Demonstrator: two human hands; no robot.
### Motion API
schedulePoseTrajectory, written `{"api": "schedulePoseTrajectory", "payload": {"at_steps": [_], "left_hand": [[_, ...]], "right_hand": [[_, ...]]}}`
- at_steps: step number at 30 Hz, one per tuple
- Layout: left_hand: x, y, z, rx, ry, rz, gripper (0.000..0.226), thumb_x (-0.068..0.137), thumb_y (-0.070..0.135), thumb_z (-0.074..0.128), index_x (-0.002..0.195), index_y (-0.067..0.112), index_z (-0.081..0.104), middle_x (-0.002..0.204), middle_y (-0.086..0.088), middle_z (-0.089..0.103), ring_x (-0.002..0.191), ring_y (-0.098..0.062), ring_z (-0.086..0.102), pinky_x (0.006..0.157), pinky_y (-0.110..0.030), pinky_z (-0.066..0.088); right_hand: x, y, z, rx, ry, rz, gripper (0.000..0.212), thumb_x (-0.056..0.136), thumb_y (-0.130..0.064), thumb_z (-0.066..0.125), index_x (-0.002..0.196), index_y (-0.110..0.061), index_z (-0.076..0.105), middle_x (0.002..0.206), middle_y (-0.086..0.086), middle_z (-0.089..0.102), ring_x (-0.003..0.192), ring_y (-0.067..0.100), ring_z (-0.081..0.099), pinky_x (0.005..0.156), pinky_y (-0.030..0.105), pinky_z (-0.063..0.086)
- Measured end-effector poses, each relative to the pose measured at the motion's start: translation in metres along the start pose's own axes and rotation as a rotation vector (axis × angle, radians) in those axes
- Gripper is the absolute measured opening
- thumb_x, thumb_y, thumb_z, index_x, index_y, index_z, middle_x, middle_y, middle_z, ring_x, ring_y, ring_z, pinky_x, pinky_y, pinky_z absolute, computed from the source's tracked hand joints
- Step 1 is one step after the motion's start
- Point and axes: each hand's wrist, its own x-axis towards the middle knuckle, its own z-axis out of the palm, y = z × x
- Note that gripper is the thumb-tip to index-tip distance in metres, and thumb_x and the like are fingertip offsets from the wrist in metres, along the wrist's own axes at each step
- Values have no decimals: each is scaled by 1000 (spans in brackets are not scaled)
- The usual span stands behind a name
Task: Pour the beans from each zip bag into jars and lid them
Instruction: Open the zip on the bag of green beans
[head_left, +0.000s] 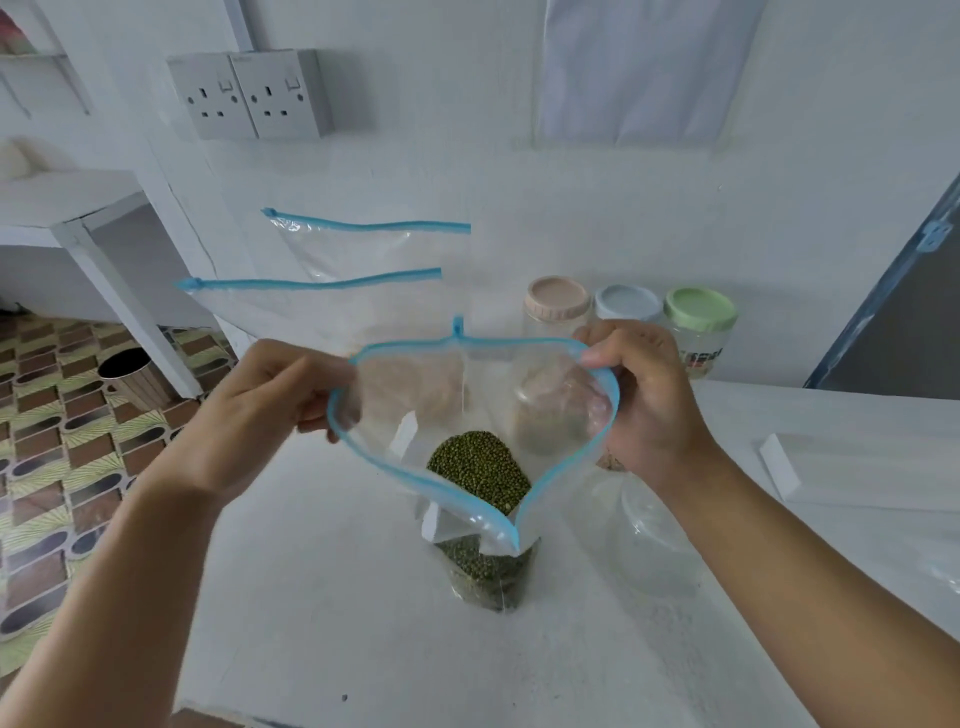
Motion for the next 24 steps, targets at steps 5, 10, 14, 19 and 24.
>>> {"api": "schedulePoseTrajectory", "payload": {"at_steps": [5, 10, 14, 19, 24], "left_hand": [[-6, 1, 1, 60, -229, 17, 39, 91, 33, 51, 57, 16, 62, 58, -14, 48, 58, -24, 36, 59, -21, 35], [8, 6, 15, 67, -257, 73, 55, 92, 34, 50, 60, -10, 53, 59, -23, 38, 56, -10, 37, 61, -14, 35], [13, 12, 20, 91, -263, 93, 61, 89, 39, 50, 62, -15, 52, 58, -19, 41, 56, -9, 39, 61, -14, 36], [14, 7, 23, 97, -314, 96, 61, 93, 41, 49, 65, -13, 56, 61, -20, 50, 60, -12, 42, 65, -20, 37], [20, 3, 19, -25, -300, 34, 52, 98, 43, 48, 64, 5, 59, 67, -15, 55, 69, -22, 50, 74, -26, 44]], "right_hand": [[3, 6, 1, -185, -120, -98, 26, 59, -9, 59, 45, -21, 42, 51, -4, 29, 51, 17, 20, 49, 27, 21], [11, -6, 16, -676, -203, -151, 27, 65, 6, 55, 69, -21, 59, 85, 0, 49, 82, 19, 48, 67, 29, 40], [26, -26, 35, -1066, -251, -38, 28, 84, -7, 68, 93, -30, 81, 108, -9, 64, 95, 6, 61, 72, 21, 45], [41, -33, 65, -1312, 11, -162, 73, 85, -65, 69, 48, -6, 48, 48, 14, 39, 45, 21, 33, 51, 33, 35], [42, -27, 61, -1371, 193, -321, 75, 73, -74, 74, 47, -6, 55, 41, 9, 46, 45, 26, 40, 52, 34, 41]]}}
